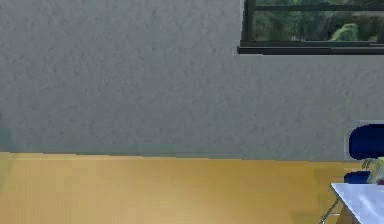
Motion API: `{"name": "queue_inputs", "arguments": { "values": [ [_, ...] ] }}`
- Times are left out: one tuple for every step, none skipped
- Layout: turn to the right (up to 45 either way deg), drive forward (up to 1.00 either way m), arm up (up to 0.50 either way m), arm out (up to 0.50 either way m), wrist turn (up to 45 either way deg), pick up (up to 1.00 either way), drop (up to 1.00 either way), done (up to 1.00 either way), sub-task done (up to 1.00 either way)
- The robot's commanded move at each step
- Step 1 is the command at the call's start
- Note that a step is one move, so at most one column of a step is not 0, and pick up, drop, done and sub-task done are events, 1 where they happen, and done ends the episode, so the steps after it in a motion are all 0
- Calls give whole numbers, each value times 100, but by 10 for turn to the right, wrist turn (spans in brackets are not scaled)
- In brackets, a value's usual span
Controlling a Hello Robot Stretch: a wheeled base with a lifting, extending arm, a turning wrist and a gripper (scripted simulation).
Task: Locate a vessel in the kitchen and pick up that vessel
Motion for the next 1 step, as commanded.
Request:
{"name": "queue_inputs", "arguments": {
  "values": [
    [0,0,0,0,0,100,0,0,0]
  ]
}}
